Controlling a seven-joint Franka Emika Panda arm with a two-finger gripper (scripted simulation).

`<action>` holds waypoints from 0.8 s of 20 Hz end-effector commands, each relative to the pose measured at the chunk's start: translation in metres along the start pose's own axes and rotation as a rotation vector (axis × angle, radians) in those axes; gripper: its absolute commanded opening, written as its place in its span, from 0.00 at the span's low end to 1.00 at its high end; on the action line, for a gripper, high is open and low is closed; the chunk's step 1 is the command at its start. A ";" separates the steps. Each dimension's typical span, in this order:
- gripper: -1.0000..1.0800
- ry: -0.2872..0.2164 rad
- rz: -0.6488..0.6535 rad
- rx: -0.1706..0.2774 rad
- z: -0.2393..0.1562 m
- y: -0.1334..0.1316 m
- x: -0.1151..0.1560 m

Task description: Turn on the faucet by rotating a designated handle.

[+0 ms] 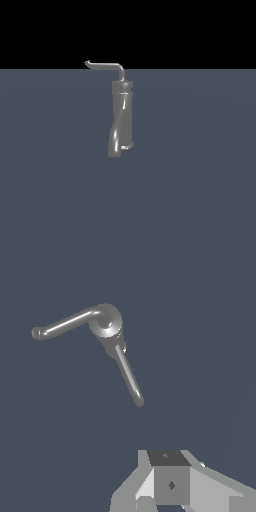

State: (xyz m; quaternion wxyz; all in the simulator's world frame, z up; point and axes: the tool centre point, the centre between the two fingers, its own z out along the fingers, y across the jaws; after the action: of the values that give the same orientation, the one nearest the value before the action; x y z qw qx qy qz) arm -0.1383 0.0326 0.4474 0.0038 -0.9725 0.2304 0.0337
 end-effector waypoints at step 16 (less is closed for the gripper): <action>0.00 0.002 0.431 0.025 0.031 -0.061 0.072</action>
State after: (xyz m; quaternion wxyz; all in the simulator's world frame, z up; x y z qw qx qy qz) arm -0.0567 0.0535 0.4151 0.0083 -0.9089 0.4159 0.0303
